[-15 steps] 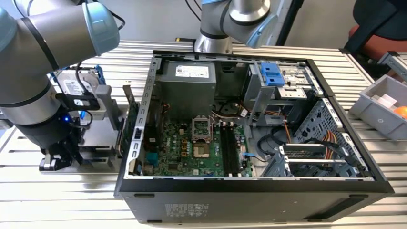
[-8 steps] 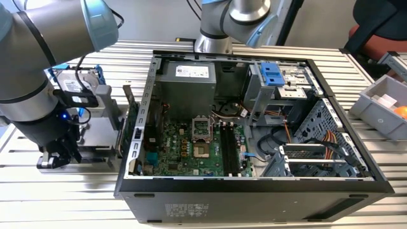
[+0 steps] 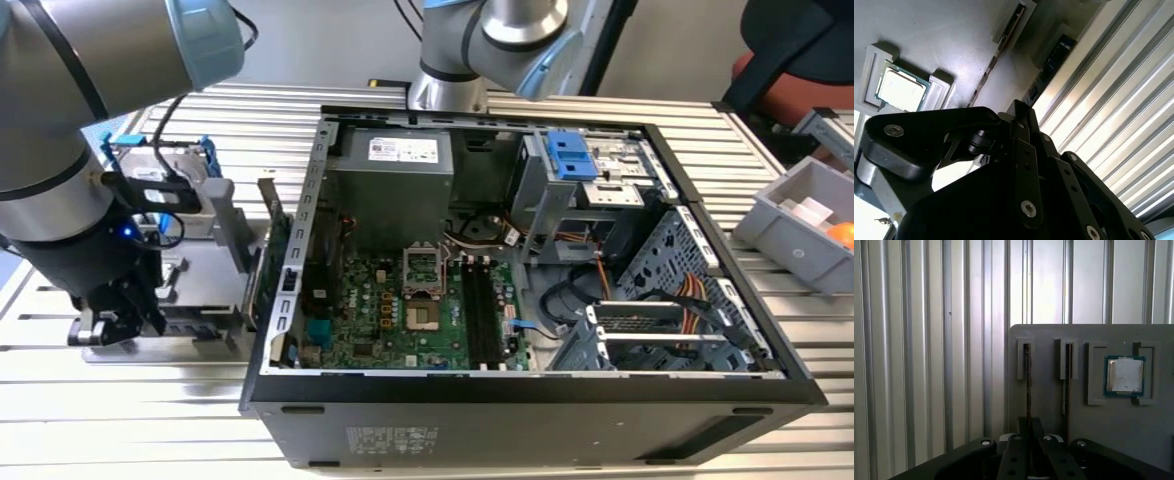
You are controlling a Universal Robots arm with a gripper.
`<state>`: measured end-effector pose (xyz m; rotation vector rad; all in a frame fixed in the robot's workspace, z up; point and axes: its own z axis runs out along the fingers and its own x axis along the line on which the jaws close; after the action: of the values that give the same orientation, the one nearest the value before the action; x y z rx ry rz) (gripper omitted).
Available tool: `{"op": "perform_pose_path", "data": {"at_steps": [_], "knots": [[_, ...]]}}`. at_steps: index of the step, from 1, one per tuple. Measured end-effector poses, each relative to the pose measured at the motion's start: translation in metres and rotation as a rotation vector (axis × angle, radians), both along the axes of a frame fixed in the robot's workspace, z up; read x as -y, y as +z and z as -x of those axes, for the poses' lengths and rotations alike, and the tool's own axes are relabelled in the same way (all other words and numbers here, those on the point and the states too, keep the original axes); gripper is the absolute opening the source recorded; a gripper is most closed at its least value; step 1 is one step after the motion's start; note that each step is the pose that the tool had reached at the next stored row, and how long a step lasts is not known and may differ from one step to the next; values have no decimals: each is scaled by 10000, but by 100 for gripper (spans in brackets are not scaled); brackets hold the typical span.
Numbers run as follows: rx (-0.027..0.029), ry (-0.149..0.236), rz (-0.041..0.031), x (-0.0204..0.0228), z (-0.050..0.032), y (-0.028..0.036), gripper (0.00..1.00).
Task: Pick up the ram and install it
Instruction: 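Pick up the ram and move it above insertion slot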
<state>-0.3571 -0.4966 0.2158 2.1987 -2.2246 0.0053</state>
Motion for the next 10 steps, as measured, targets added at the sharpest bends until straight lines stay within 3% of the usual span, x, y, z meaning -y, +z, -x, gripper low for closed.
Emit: {"op": "perform_pose_path", "data": {"at_steps": [10], "knots": [[0,0,0,0,0,144,0]]}}
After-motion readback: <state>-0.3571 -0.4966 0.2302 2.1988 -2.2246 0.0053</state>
